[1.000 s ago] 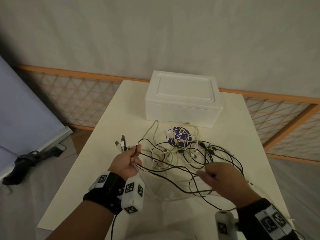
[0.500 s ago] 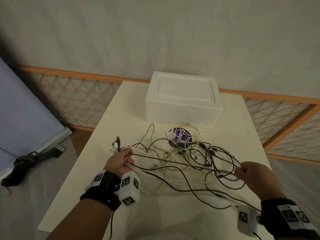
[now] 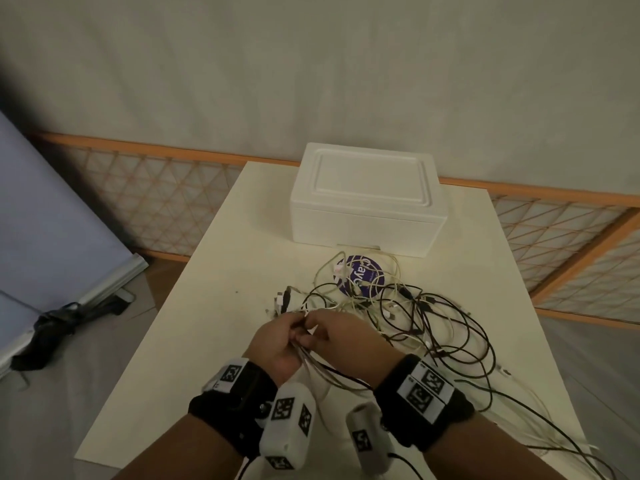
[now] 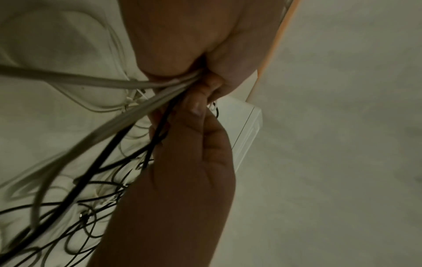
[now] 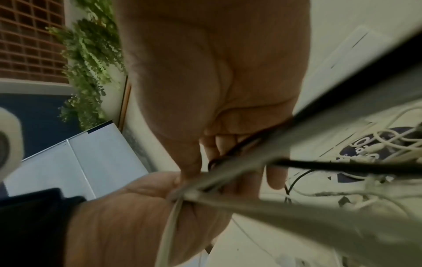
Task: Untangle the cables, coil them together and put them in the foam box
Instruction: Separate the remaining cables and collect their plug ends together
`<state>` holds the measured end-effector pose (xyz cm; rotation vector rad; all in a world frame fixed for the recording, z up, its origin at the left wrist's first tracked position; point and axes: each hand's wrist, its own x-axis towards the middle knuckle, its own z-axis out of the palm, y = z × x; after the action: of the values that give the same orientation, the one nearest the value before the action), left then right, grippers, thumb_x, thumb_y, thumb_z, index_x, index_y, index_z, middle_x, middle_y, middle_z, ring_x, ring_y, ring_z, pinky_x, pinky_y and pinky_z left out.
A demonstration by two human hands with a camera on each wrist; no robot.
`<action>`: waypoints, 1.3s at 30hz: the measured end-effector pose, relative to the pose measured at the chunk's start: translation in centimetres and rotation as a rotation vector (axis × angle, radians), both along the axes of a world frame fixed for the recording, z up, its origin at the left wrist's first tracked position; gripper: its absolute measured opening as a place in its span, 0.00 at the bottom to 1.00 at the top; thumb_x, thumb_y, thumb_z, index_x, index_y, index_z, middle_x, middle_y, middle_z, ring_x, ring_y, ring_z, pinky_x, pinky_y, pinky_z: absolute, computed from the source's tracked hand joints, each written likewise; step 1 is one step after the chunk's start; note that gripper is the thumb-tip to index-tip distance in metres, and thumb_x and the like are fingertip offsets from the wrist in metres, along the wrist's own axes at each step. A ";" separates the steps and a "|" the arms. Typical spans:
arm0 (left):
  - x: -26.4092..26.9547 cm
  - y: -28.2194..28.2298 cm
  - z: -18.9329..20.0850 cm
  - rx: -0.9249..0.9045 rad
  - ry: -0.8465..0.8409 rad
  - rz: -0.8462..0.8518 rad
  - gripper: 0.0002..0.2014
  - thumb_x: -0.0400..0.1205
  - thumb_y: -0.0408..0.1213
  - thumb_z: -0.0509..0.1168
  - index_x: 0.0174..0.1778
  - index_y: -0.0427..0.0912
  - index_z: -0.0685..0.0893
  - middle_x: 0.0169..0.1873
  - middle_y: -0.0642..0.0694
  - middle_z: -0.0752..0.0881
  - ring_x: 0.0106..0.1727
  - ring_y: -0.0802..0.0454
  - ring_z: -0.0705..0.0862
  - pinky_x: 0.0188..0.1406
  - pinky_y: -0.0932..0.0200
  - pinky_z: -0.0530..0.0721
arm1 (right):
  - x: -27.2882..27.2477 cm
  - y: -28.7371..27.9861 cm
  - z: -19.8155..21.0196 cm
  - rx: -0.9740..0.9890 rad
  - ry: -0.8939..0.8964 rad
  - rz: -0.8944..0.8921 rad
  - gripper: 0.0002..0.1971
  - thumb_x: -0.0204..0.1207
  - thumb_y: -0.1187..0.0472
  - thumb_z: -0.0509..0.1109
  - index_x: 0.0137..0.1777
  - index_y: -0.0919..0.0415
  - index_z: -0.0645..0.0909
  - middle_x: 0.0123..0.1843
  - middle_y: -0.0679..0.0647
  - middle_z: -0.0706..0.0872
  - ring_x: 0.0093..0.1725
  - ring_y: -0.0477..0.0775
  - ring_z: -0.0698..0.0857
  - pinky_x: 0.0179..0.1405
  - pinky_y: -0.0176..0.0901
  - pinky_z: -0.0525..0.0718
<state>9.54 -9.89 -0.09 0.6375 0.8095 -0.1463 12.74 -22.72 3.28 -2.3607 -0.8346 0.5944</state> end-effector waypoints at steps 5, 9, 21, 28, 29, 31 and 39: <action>-1.0 0.1 0.7 0.006 0.025 0.035 0.11 0.81 0.28 0.54 0.32 0.37 0.73 0.17 0.45 0.67 0.14 0.54 0.67 0.15 0.65 0.72 | 0.2 0.3 -0.1 0.046 0.077 0.017 0.12 0.78 0.51 0.67 0.58 0.54 0.79 0.45 0.48 0.87 0.37 0.41 0.81 0.31 0.27 0.71; -1.2 -0.3 1.0 -0.038 -0.005 -0.025 0.10 0.81 0.30 0.55 0.33 0.35 0.74 0.24 0.44 0.69 0.12 0.55 0.65 0.12 0.67 0.70 | -0.1 -0.1 0.3 0.045 0.230 0.027 0.11 0.82 0.64 0.58 0.61 0.60 0.76 0.46 0.56 0.87 0.34 0.50 0.86 0.34 0.42 0.87; 1.6 3.8 0.3 0.042 -0.007 -0.014 0.13 0.88 0.35 0.55 0.38 0.37 0.76 0.24 0.48 0.86 0.09 0.61 0.61 0.07 0.70 0.62 | 2.0 -5.8 1.2 -0.207 -0.293 0.112 0.17 0.78 0.69 0.59 0.60 0.51 0.79 0.52 0.51 0.86 0.52 0.52 0.83 0.48 0.41 0.75; 1.4 7.9 -0.8 0.107 -0.004 0.090 0.22 0.89 0.35 0.53 0.29 0.38 0.79 0.19 0.50 0.75 0.08 0.61 0.60 0.09 0.72 0.63 | 3.3 -15.5 3.1 -0.337 -0.077 -0.020 0.10 0.84 0.58 0.60 0.48 0.41 0.78 0.42 0.40 0.82 0.39 0.39 0.78 0.39 0.27 0.72; 1.3 8.1 -0.9 0.108 -0.013 0.088 0.18 0.89 0.35 0.53 0.33 0.38 0.77 0.19 0.51 0.79 0.08 0.61 0.60 0.09 0.72 0.64 | 3.8 -16.9 3.3 -0.332 -0.084 -0.100 0.12 0.84 0.59 0.60 0.45 0.39 0.76 0.41 0.41 0.83 0.37 0.39 0.78 0.38 0.27 0.72; 1.0 7.4 -1.0 0.120 -0.018 0.066 0.14 0.89 0.34 0.54 0.37 0.38 0.76 0.22 0.51 0.83 0.08 0.61 0.61 0.09 0.71 0.64 | 4.8 -18.6 3.2 -0.397 -0.151 -0.245 0.12 0.83 0.60 0.59 0.48 0.40 0.78 0.43 0.43 0.85 0.40 0.40 0.80 0.40 0.30 0.74; 0.6 0.9 1.2 0.052 -0.047 -0.074 0.16 0.84 0.32 0.63 0.30 0.35 0.86 0.43 0.42 0.88 0.11 0.61 0.61 0.10 0.69 0.64 | 2.3 -5.1 3.4 -0.014 -0.479 -0.053 0.14 0.80 0.57 0.65 0.63 0.56 0.82 0.62 0.53 0.86 0.60 0.56 0.84 0.61 0.50 0.78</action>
<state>10.13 -9.04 1.11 0.7176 0.7464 -0.1776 15.03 -27.86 6.71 -2.5688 -0.9627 0.0029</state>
